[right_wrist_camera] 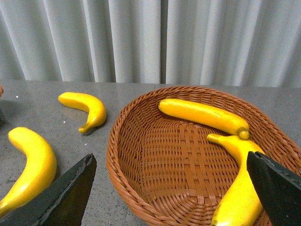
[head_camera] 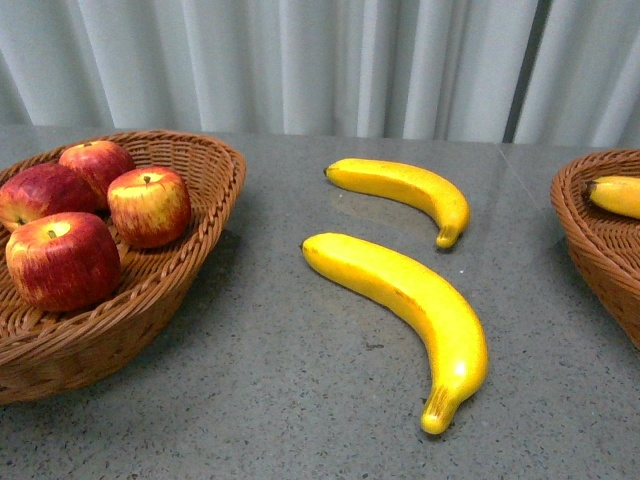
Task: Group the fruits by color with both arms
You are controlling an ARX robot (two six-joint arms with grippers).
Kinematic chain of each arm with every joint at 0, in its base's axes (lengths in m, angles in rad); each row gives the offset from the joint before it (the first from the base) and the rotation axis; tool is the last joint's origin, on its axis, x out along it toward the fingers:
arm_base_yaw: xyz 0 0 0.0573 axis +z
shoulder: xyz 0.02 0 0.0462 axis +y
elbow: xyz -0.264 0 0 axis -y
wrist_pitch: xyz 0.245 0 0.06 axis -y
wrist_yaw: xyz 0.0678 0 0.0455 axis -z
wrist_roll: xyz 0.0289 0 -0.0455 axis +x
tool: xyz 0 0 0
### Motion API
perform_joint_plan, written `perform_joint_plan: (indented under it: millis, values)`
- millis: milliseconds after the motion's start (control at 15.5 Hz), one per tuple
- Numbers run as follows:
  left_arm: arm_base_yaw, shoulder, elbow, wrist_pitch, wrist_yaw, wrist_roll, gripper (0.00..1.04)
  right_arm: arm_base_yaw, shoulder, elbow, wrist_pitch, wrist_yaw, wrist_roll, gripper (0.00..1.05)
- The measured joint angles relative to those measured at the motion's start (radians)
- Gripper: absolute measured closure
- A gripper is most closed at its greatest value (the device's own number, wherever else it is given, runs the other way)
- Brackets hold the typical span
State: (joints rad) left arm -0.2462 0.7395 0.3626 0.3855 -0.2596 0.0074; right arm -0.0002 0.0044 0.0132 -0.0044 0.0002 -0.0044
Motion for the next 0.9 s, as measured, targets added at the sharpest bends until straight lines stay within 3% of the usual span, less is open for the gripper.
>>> perform_joint_plan:
  millis: [129, 387, 581, 645, 710, 903]
  values:
    - [0.015, -0.014, -0.032, 0.001, 0.021, 0.0, 0.57, 0.0, 0.0, 0.0, 0.0, 0.0, 0.0, 0.07]
    - [0.097, -0.135, -0.156, 0.016, 0.105, 0.0, 1.01, 0.0, 0.0, 0.0, 0.0, 0.0, 0.0, 0.07]
    - [0.146, -0.221, -0.231, -0.007, 0.163, -0.004, 1.03, 0.0, 0.0, 0.0, 0.0, 0.0, 0.0, 0.07]
    - [0.221, -0.254, -0.249, -0.02, 0.239, -0.003, 1.03, 0.0, 0.0, 0.0, 0.0, 0.0, 0.0, 0.07]
    - [0.256, -0.281, -0.262, -0.029, 0.241, -0.005, 1.03, 0.0, 0.0, 0.0, 0.0, 0.0, 0.0, 0.07]
    - [0.243, -0.358, -0.301, -0.075, 0.259, -0.005, 1.03, 0.0, 0.0, 0.0, 0.0, 0.0, 0.0, 0.07]
